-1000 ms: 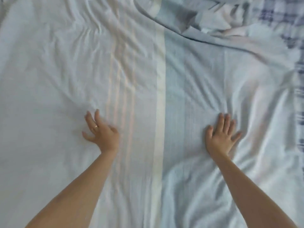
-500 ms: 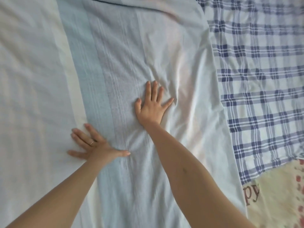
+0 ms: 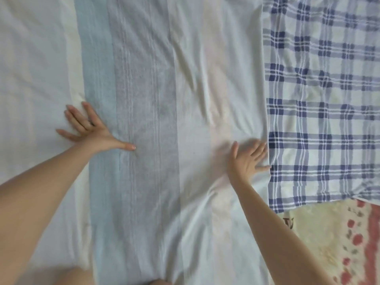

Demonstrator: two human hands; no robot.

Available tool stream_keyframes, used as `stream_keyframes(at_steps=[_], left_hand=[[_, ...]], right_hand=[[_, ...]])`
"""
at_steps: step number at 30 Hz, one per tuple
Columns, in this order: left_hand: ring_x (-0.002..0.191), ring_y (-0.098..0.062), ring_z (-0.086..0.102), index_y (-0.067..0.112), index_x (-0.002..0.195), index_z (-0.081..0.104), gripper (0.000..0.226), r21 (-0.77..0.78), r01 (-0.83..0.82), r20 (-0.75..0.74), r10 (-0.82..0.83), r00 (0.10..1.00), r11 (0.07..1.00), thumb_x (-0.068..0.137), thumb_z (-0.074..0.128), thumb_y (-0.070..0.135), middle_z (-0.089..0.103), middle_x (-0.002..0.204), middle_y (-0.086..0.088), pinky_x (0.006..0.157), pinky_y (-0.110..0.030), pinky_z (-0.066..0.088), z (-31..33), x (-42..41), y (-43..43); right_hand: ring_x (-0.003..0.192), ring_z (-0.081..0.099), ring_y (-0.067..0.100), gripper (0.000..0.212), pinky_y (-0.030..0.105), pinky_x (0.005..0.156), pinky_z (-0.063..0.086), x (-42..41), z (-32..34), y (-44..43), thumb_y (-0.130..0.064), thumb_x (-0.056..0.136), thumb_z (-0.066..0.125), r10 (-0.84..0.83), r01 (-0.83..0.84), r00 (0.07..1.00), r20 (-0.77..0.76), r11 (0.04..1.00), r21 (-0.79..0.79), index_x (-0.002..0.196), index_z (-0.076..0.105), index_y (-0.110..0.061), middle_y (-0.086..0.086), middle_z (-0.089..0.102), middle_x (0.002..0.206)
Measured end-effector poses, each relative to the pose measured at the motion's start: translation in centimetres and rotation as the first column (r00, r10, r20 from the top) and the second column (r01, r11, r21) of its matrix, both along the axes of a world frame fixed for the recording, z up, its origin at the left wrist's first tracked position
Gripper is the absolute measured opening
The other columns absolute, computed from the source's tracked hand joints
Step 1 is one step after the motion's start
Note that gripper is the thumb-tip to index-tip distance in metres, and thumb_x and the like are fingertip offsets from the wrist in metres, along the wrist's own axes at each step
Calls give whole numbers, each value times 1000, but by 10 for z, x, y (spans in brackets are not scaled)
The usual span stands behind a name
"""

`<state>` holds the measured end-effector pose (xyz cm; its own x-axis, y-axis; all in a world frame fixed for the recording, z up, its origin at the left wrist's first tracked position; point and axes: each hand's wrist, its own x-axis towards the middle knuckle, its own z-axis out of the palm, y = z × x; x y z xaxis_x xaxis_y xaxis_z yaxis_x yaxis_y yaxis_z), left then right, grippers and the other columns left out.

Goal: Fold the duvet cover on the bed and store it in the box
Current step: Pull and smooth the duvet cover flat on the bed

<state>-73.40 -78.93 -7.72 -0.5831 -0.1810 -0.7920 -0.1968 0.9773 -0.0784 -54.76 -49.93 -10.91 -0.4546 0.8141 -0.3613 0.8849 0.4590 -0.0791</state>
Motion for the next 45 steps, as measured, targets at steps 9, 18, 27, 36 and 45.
stream_keyframes(at_steps=[9, 18, 27, 36, 45], left_hand=[[139, -28, -31, 16, 142, -33, 175, -30, -7, -88, 5, 996, 1000, 21, 86, 62, -34, 149, -20, 107, -64, -9, -15, 1, 8], [137, -27, -34, 16, 140, -35, 174, -29, -9, -22, 8, 1000, 1000, 24, 84, 67, -39, 146, -19, 106, -63, -12, -18, 2, 15], [144, -21, -19, 17, 149, -15, 139, 186, -317, -242, 356, 903, 930, 57, 77, 64, -22, 155, -14, 109, -61, -8, 7, 71, 9], [143, -29, -22, 10, 147, -19, 150, 214, -353, -245, 400, 883, 911, 48, 76, 71, -25, 153, -21, 108, -63, -6, -36, 127, -4], [142, -27, -23, 14, 148, -20, 153, 247, -330, -282, 394, 875, 911, 44, 74, 74, -27, 153, -17, 108, -62, -10, -50, 148, -8]], right_hand=[[146, 11, 27, 68, 61, 112, -3, 16, -33, 2, -51, 87, 26, 483, -479, 874, -52, 874, 76, 151, 18, -29, -2, 14, 159], [145, 16, 29, 68, 66, 108, 0, 14, -40, 9, -50, 87, 22, 525, -521, 847, -81, 851, 62, 151, 21, -26, 0, 18, 158], [147, 8, 24, 70, 45, 119, 1, 22, -4, -39, -37, 92, 37, 425, -424, 903, -57, 905, 31, 153, 9, -17, 3, 9, 160], [144, 18, 24, 75, 70, 105, -2, 111, -30, -100, -55, 81, 33, 434, -434, 901, -9, 901, 24, 150, 22, -27, -6, 18, 158], [145, 18, 24, 72, 70, 107, 1, 136, -39, -106, -50, 84, 29, 453, -439, 888, -82, 887, 144, 151, 17, -29, -8, 16, 159]])
